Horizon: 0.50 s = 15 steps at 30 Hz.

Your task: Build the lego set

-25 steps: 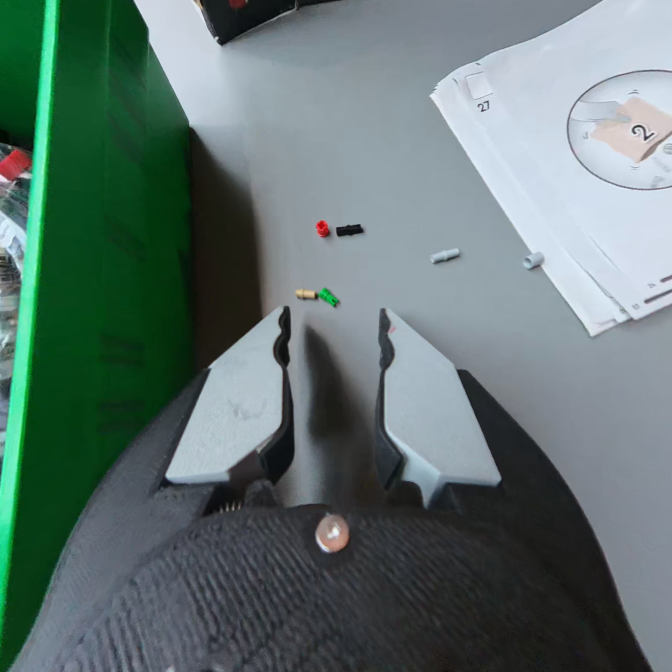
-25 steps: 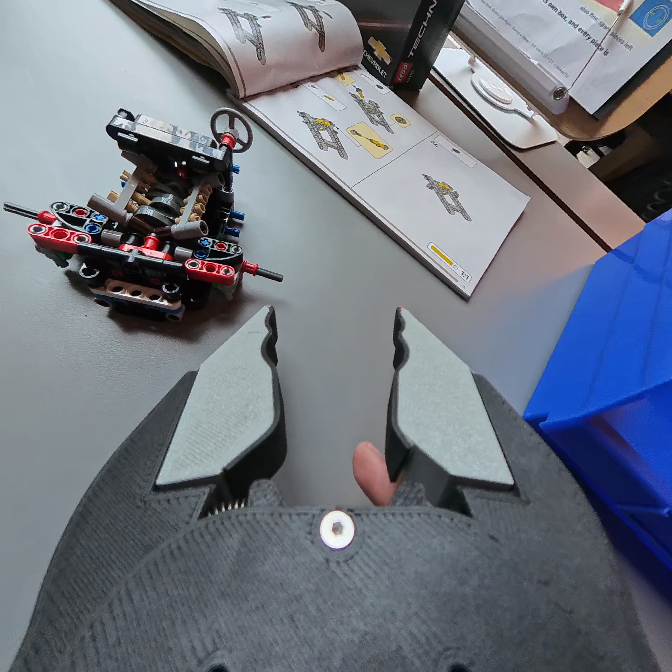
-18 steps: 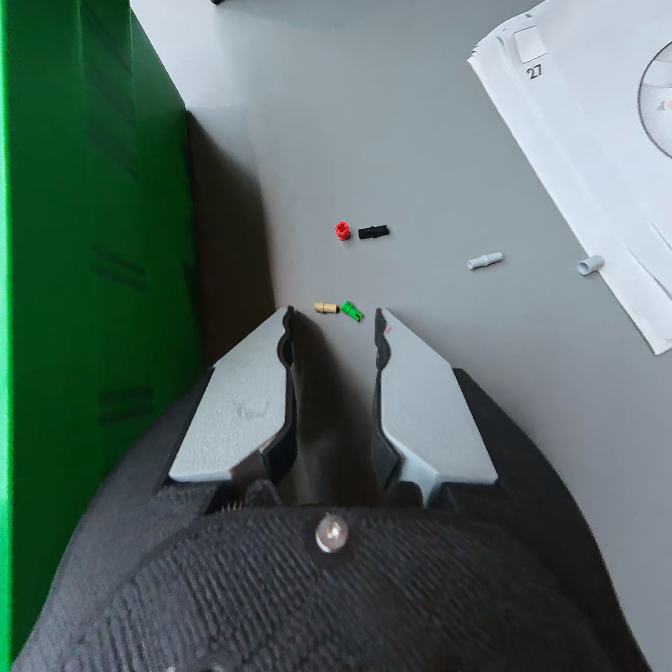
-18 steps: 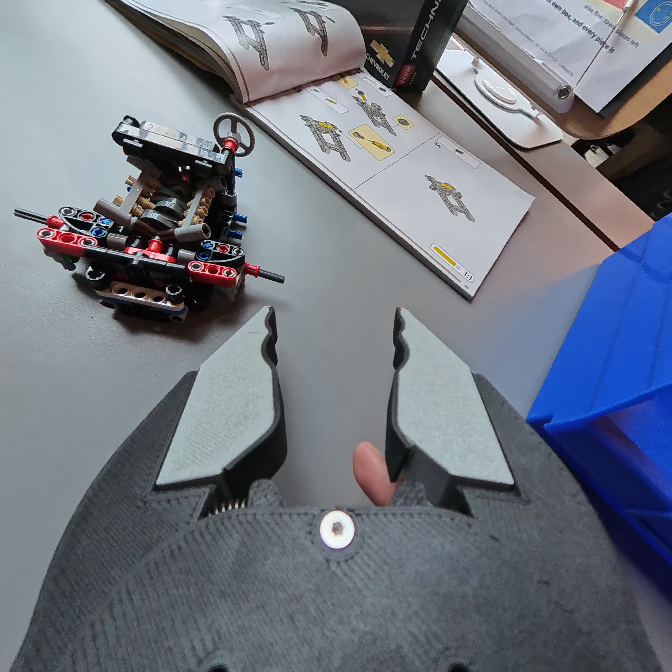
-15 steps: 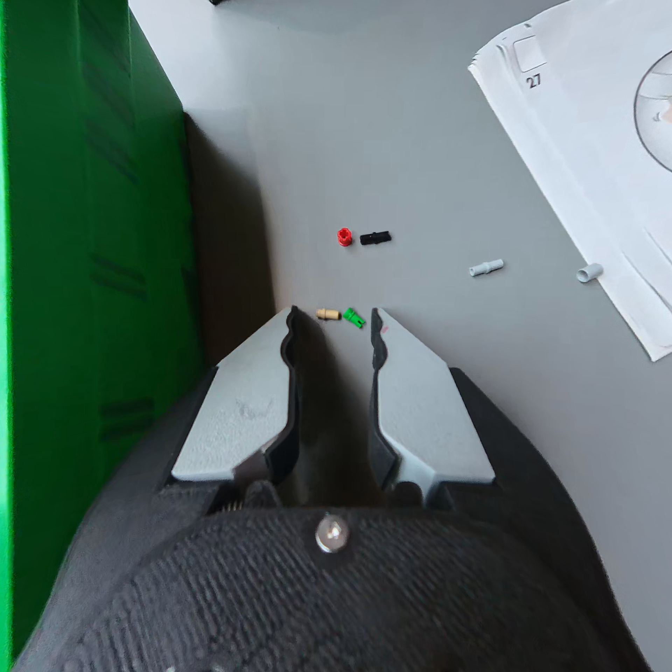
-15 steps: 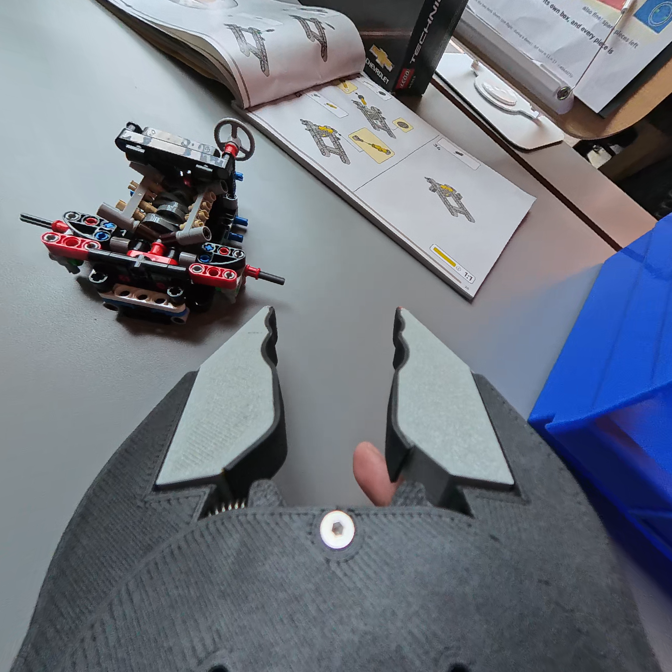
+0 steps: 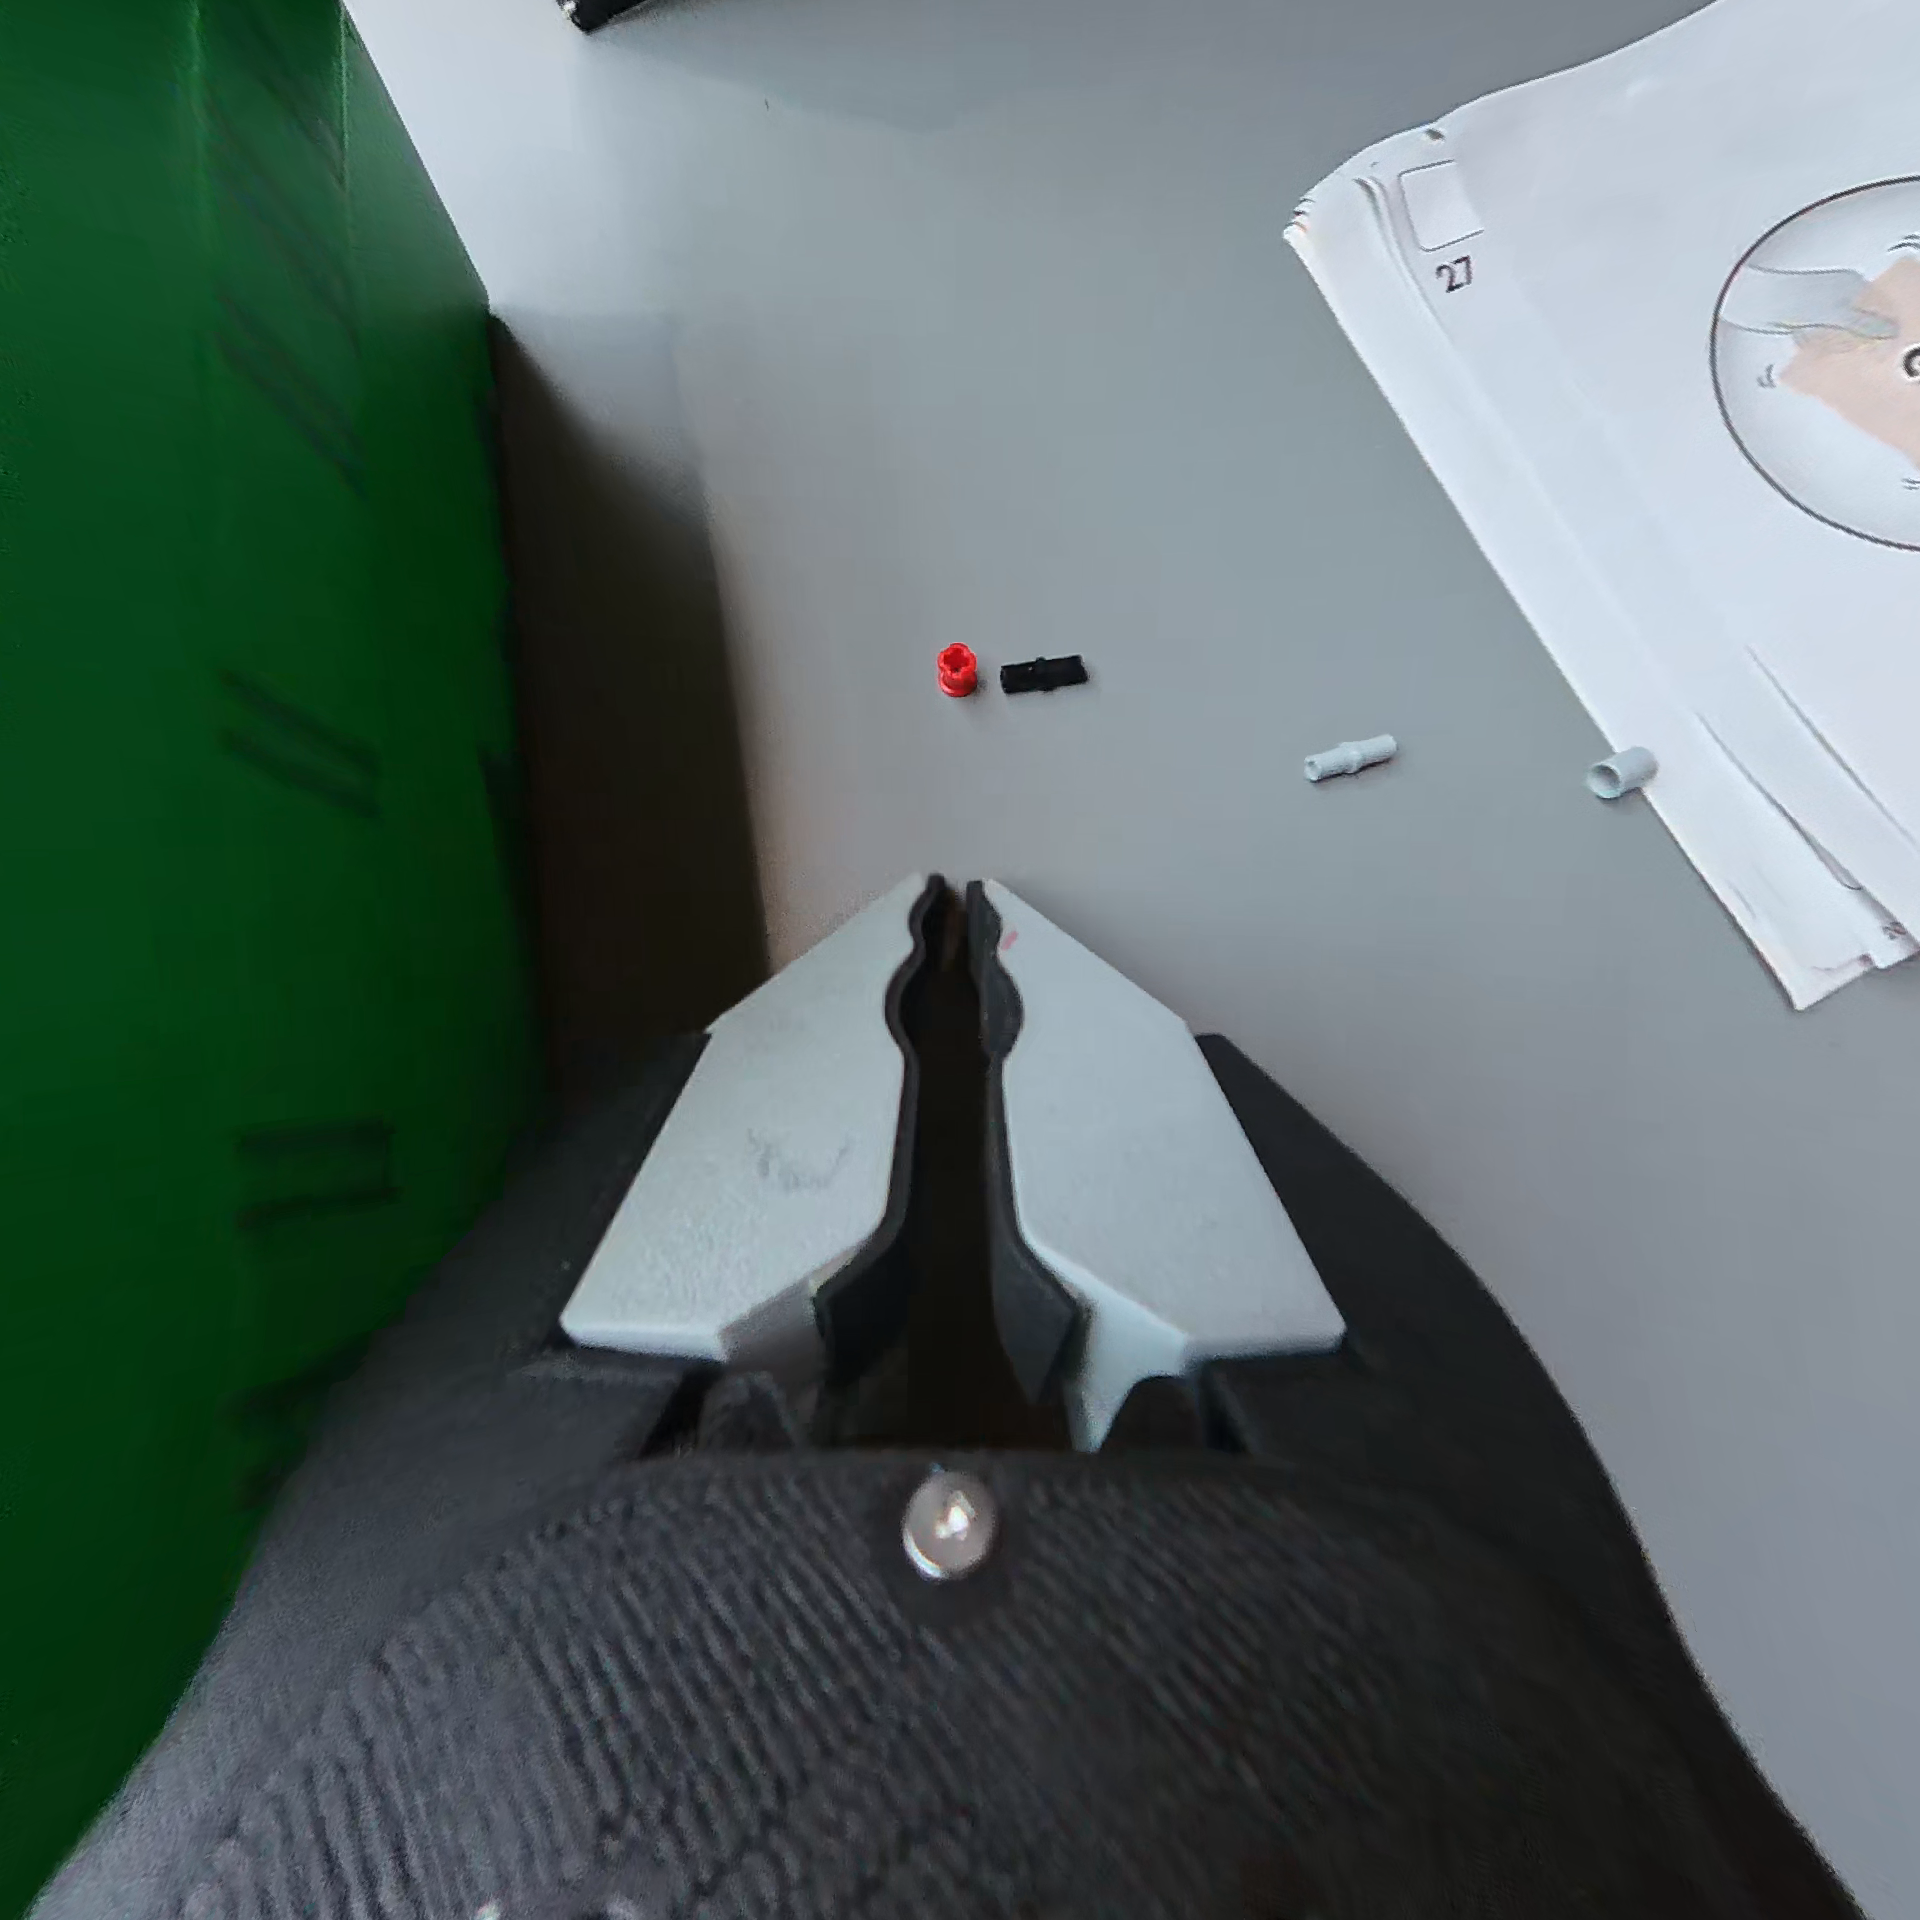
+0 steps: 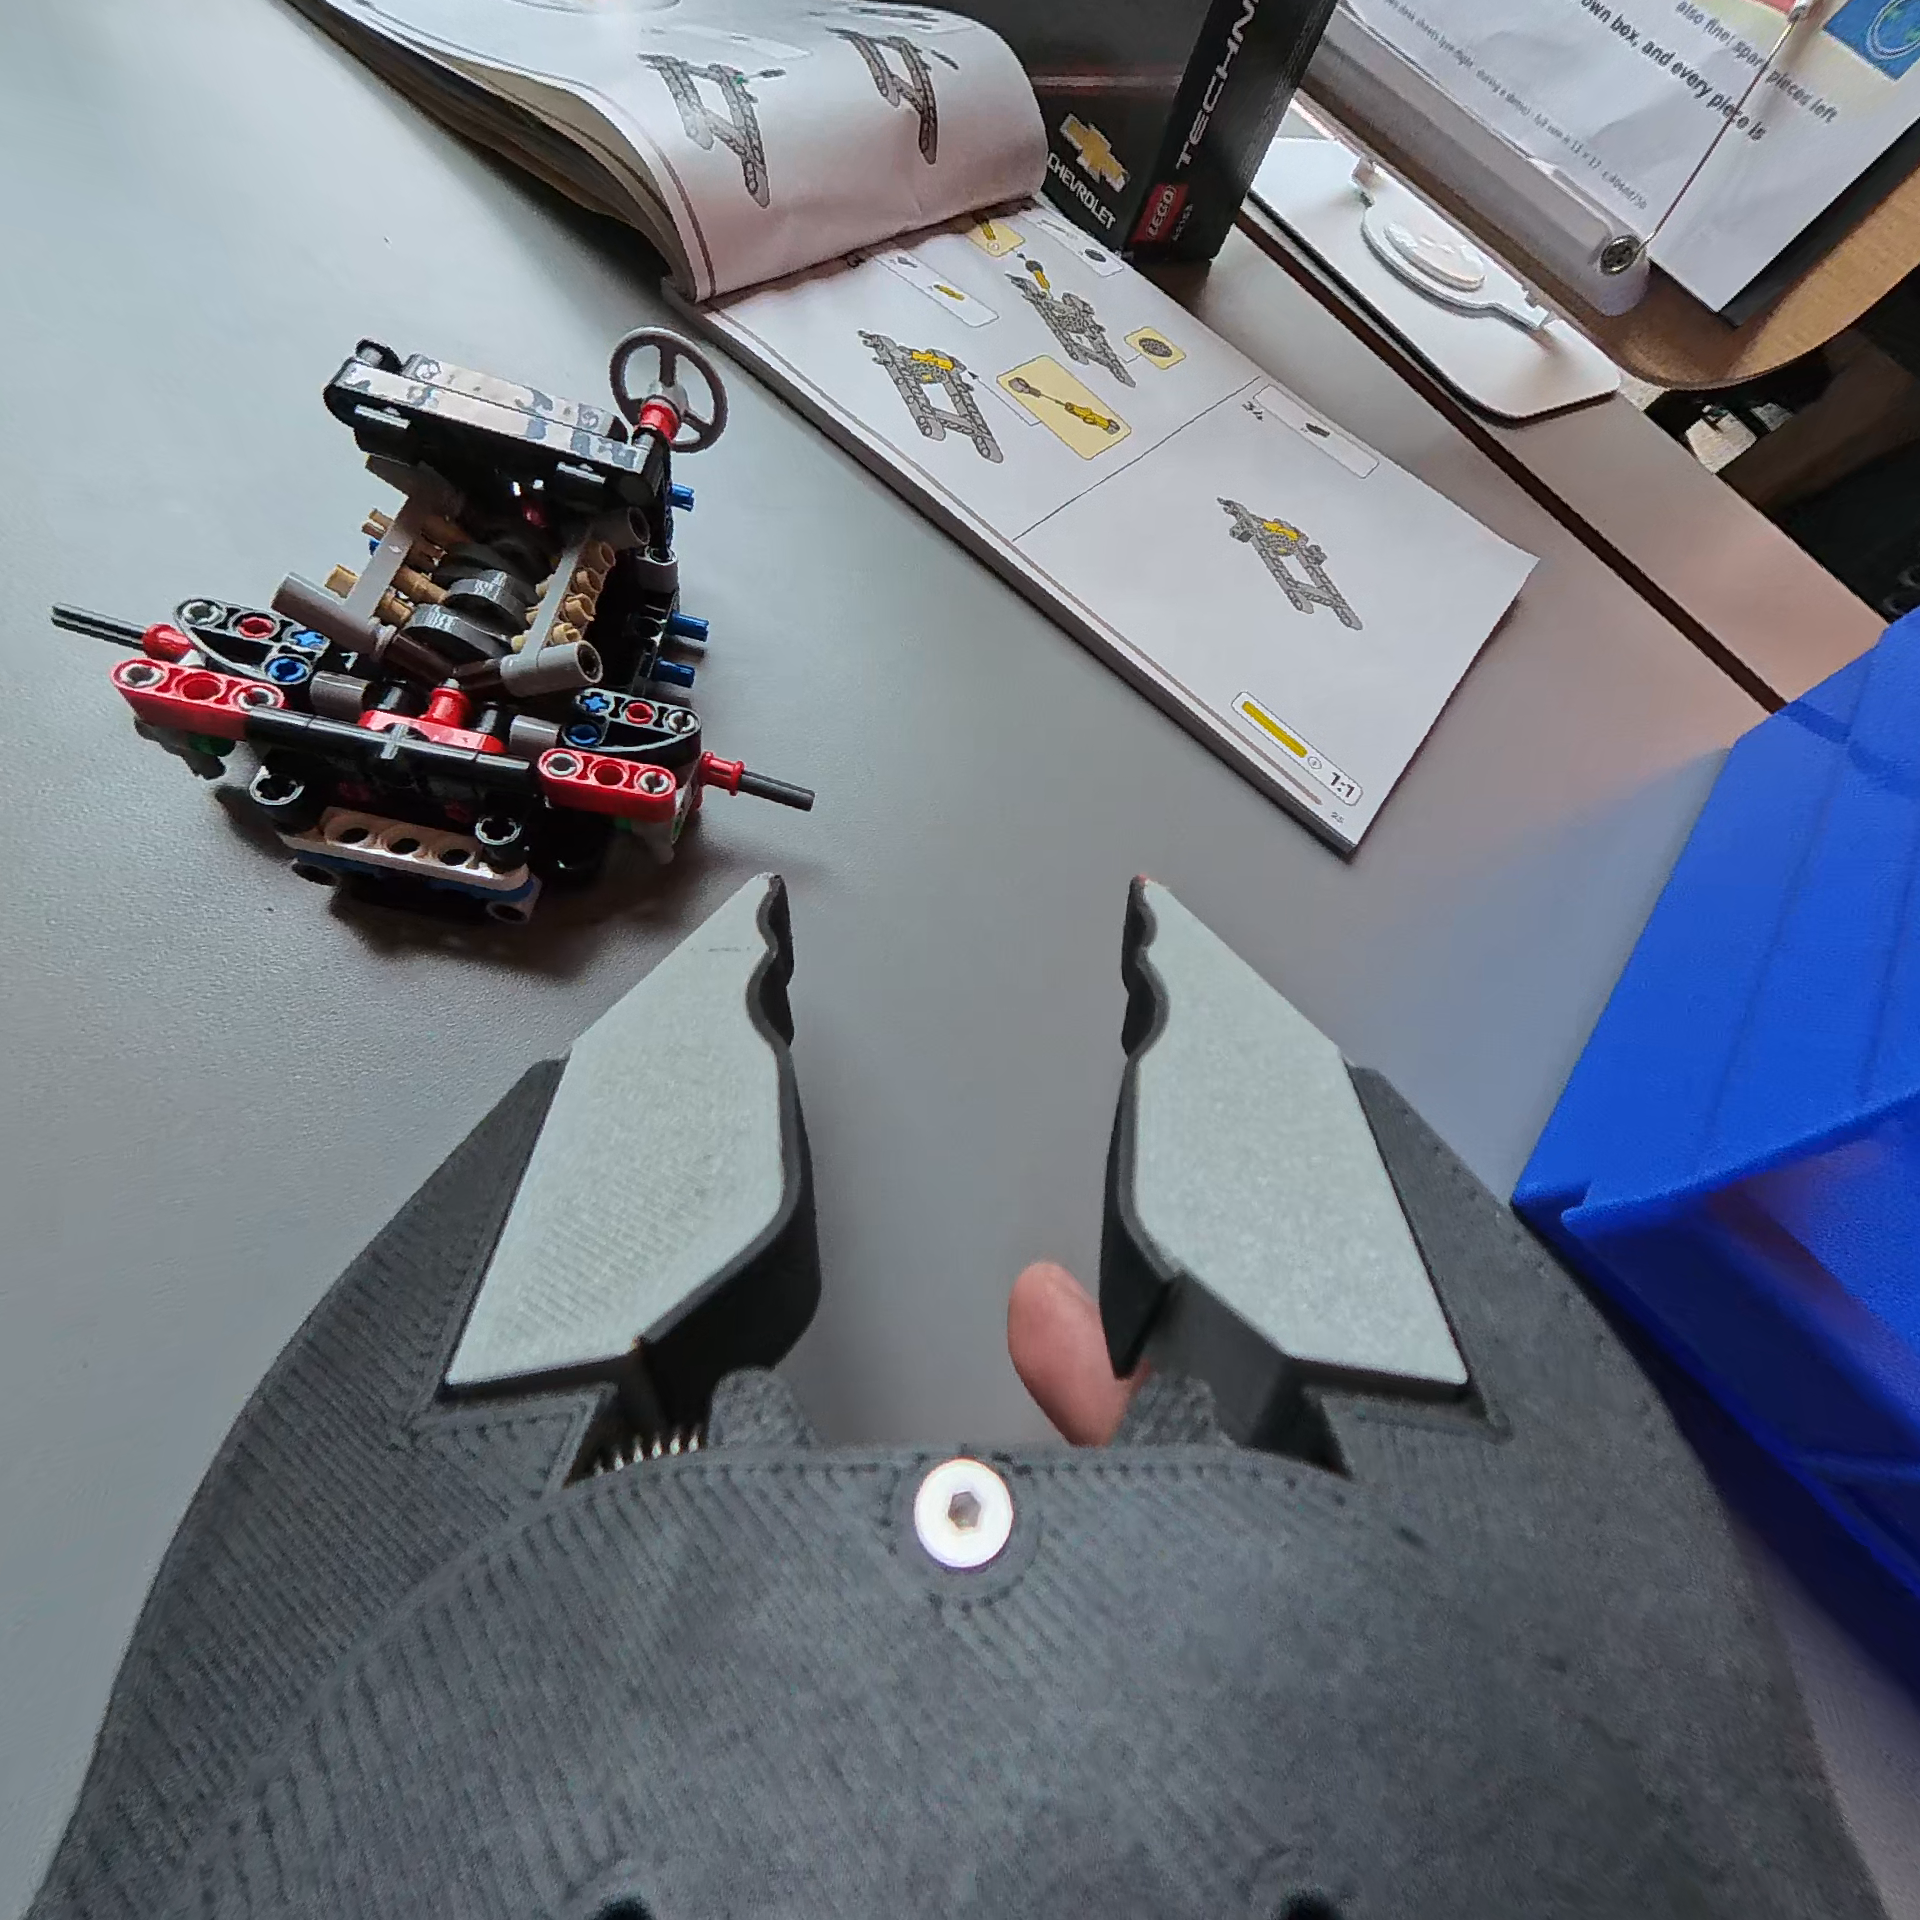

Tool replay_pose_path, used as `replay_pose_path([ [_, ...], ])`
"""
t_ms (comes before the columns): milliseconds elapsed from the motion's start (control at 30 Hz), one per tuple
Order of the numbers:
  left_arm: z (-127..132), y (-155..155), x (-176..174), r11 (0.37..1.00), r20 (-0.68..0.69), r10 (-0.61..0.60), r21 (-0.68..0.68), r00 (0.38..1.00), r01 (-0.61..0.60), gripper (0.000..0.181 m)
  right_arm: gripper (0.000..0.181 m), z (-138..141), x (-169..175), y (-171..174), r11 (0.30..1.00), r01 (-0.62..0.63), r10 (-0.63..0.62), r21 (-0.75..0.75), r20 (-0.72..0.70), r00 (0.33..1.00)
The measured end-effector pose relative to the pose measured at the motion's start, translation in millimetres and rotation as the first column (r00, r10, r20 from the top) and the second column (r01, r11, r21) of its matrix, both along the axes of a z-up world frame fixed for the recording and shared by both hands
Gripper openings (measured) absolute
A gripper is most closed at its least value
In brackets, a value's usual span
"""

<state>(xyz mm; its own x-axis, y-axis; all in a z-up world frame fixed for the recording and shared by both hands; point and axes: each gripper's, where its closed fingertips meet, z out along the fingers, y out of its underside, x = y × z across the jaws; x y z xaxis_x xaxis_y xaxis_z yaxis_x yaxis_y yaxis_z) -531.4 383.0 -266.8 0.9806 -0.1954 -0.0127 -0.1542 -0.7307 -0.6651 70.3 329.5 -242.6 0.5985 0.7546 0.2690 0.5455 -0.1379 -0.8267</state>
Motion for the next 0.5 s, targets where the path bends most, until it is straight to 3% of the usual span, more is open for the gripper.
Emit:
replay_pose_path([
  [233, 0, -6, 8, 1.0, 0.019, -0.013, 0.016, 1.0, 0.012, 0.002, 0.058, 2, -4, -7, 0.999, -0.049, 0.049, -0.01, -0.022, 0.999],
  [500, 2, -15, 9, 1.0, 0.05, -0.006, 0.031, 0.999, 0.005, 0.023, 0.051, 2, -27, -48, 0.938, -0.312, 0.293, -0.154, -0.138, 0.946],
])
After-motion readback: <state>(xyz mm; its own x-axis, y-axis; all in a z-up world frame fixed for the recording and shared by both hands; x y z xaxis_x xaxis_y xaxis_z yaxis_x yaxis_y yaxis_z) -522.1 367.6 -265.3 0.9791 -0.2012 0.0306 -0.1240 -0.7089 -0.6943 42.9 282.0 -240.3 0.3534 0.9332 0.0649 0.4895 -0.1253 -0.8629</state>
